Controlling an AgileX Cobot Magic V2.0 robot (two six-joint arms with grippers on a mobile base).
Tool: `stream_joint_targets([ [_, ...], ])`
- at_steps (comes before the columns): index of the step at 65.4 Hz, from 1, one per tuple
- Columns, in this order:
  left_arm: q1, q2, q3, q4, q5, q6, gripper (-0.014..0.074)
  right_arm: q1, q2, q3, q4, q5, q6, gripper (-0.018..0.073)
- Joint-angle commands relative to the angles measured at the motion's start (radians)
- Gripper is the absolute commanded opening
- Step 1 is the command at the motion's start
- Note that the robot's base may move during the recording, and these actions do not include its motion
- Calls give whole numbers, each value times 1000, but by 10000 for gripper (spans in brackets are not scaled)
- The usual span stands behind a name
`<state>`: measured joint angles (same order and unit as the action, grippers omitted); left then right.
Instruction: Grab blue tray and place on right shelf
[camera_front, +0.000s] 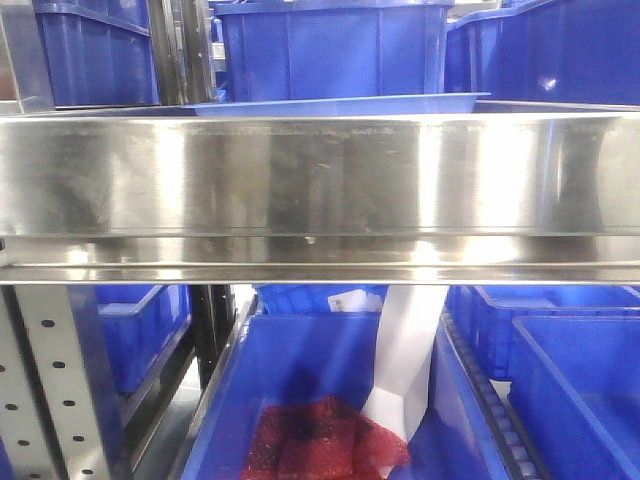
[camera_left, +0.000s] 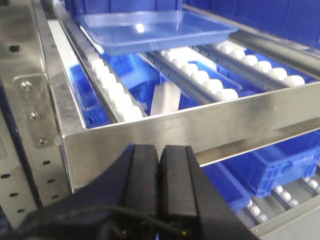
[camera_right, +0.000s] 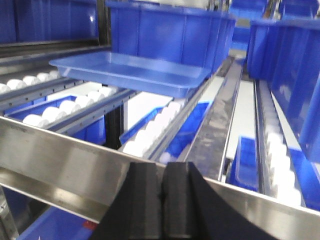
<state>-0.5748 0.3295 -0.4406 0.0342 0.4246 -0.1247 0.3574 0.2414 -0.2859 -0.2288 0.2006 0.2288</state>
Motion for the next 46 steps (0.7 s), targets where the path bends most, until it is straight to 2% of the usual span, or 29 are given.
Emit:
stream_joint_targets([
  [1, -8, -9, -22, 6, -101, 6, -48, -1, 5, -26, -20, -111, -1, 57],
  [33, -8, -9, -19, 6, -97, 6, -48, -1, 5, -26, -20, -109, -1, 57],
  [39, 42, -30, -15, 4, -88, 6, -48, -1, 5, -26, -20, -108, -1, 57],
  [46, 161, -91, 33, -46, -107, 13, -48, -1, 5, -26, -20, -108, -1, 57],
])
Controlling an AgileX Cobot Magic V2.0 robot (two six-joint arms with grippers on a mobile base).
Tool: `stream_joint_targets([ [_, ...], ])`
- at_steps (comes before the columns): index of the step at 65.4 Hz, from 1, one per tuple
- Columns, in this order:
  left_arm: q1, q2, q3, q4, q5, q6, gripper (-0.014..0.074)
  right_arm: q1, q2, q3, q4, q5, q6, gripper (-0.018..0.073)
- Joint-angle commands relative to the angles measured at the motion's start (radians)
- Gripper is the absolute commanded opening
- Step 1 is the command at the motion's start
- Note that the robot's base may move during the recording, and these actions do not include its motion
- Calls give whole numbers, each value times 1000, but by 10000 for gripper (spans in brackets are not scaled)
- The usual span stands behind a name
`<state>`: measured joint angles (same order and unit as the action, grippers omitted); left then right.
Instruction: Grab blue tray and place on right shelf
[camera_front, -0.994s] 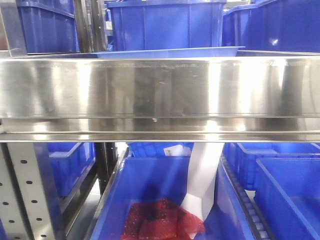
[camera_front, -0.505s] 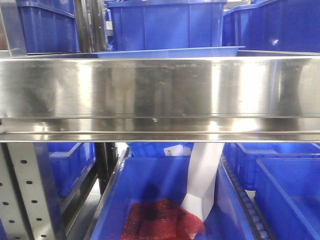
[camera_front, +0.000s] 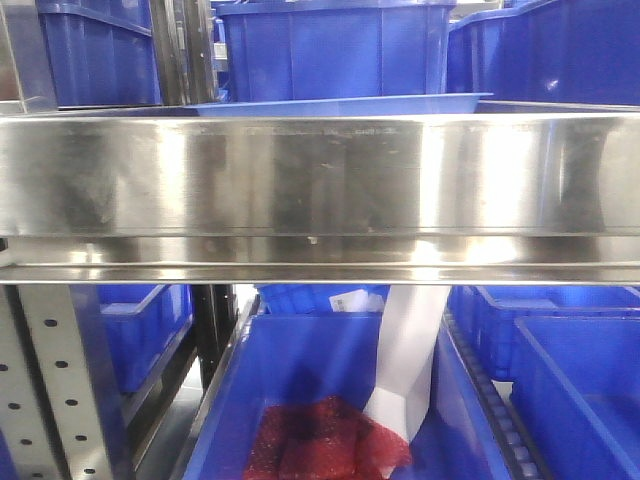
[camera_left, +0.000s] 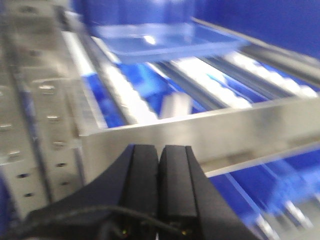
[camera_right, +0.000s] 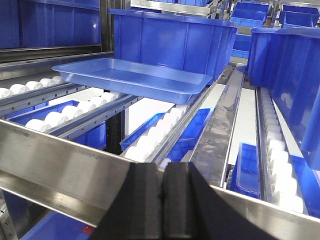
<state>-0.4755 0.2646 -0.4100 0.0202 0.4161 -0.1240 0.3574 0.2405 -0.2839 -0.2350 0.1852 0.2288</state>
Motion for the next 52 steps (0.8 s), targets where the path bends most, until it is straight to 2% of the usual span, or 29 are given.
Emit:
stream_joint_targets([
  [1, 78, -40, 12, -36, -104, 17, -48, -1, 5, -28, -13, -92, -1, 57],
  [8, 217, -128, 116, -95, -188, 103, -48, -1, 5, -28, -13, -92, -1, 57],
  [13, 289, -191, 204, -107, -262, 107, -48, -1, 5, -28, -13, -92, -1, 57],
  [20, 350, -258, 344, -107, -392, 107, -48, -1, 5, -28, -13, -92, -1, 57],
  [27, 382, -291, 478, -107, -565, 107, -48, -1, 5, -28, -13, -92, -1, 57],
  [29, 384, -291, 466, -107, -495, 107, -48, -1, 5, -28, -13, -92, -1, 57],
  [31, 384, -291, 458, -107, -473, 107, -48, -1, 5, -28, -13, -92, -1, 57],
  [52, 384, -291, 466, -107, -473, 107, -48, -1, 5, -28, -13, -92, -1, 57],
])
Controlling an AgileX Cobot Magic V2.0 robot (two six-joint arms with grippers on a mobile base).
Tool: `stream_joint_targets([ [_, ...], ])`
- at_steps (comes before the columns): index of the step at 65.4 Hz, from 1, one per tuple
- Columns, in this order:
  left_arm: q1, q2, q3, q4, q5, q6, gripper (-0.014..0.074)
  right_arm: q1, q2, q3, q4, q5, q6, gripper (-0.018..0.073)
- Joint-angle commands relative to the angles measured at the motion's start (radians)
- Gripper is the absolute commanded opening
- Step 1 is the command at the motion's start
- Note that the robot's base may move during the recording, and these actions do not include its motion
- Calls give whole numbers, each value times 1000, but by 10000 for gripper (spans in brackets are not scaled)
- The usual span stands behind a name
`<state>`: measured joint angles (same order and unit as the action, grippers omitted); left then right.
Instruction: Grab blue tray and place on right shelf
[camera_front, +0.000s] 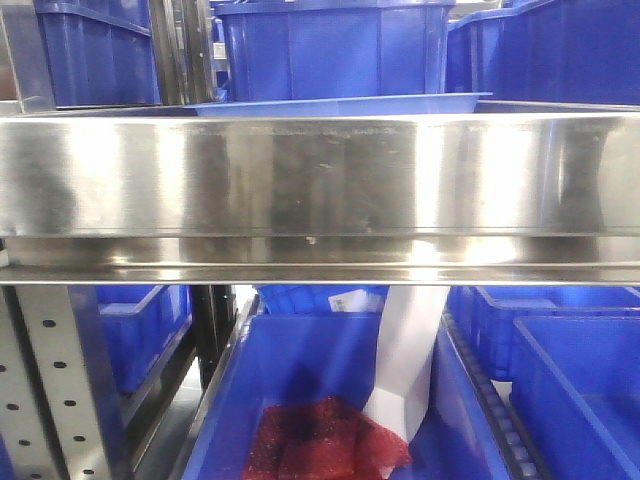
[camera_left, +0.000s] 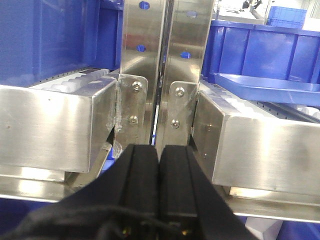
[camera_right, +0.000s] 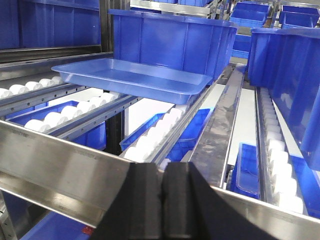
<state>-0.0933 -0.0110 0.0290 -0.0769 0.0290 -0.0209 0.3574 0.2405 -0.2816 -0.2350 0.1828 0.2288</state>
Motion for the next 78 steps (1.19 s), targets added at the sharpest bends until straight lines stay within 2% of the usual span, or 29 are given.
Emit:
stream_joint_targets([
  [1, 2, -15, 27, -10, -86, 4, -48, -1, 5, -30, -13, -89, -1, 57],
  [30, 2, -15, 27, -10, -86, 4, -48, -1, 5, -30, -13, -89, -1, 57],
  [37, 2, -15, 27, -10, -86, 4, -48, -9, 5, -23, 25, -85, -26, 57],
  [41, 2, -15, 27, -10, -86, 4, -48, -44, 5, -17, 101, -81, -103, 57],
  [46, 2, -15, 27, -10, -86, 4, -48, -110, -1, 5, 253, -95, -223, 57],
  [51, 2, -15, 27, -10, -86, 4, -48, -197, -23, 42, 330, -123, -301, 57],
  [56, 2, -15, 27, -10, -86, 4, -48, -285, -74, 90, 335, -142, -302, 57],
  [64, 2, -15, 27, -10, -86, 4, -48, -371, -167, 176, 337, -151, -302, 57],
  [78, 2, -15, 27, -10, -86, 4, -48, -391, -267, 287, 338, -141, -299, 57],
])
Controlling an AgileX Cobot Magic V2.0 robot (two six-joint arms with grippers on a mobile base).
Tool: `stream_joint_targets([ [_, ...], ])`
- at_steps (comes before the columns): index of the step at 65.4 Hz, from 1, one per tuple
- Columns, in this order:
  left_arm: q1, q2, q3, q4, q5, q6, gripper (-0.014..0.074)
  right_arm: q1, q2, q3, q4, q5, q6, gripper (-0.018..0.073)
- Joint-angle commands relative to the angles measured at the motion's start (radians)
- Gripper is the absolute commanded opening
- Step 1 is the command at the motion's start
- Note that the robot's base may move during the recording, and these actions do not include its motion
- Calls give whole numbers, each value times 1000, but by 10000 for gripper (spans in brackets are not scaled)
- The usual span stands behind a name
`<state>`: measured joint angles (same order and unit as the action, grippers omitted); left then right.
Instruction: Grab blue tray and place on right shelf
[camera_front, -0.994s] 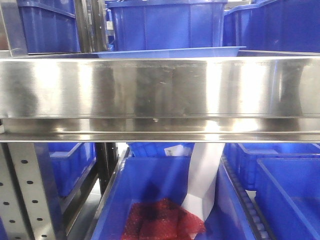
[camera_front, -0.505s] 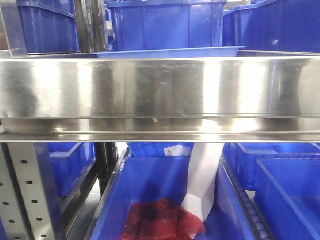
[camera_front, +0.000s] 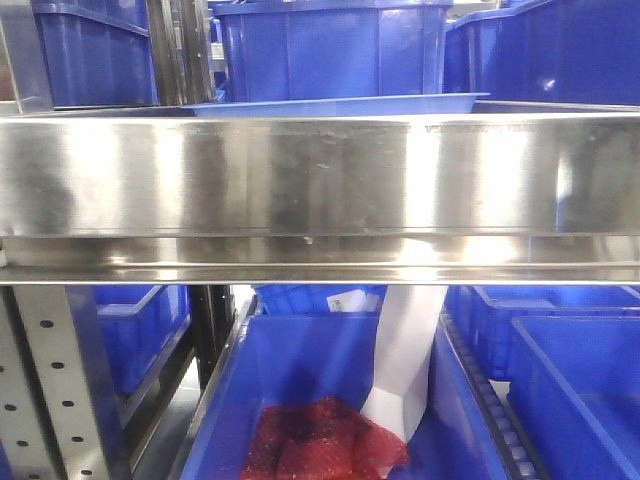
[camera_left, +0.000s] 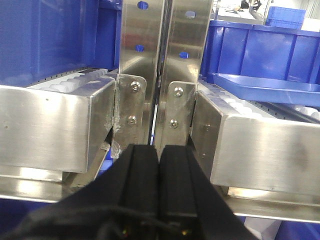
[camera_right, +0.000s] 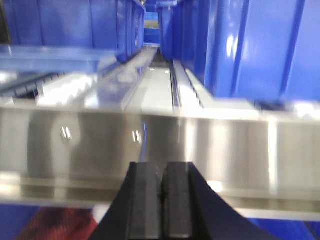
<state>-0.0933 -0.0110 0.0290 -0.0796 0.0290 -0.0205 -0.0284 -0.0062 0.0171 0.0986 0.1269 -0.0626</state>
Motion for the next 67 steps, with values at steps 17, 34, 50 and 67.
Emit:
stream_joint_targets([
  [17, 2, -15, 27, -7, -86, 4, -48, -6, -20, -12, 5, -93, -8, 57],
  [34, 2, -15, 27, -7, -86, 4, -48, -6, -20, -12, 5, -90, -8, 57],
  [50, 2, -15, 27, -7, -86, 4, -48, -6, -20, -12, 5, -90, -8, 57],
  [67, 2, -15, 27, -7, -86, 4, -48, -6, -20, -12, 5, -90, -8, 57],
])
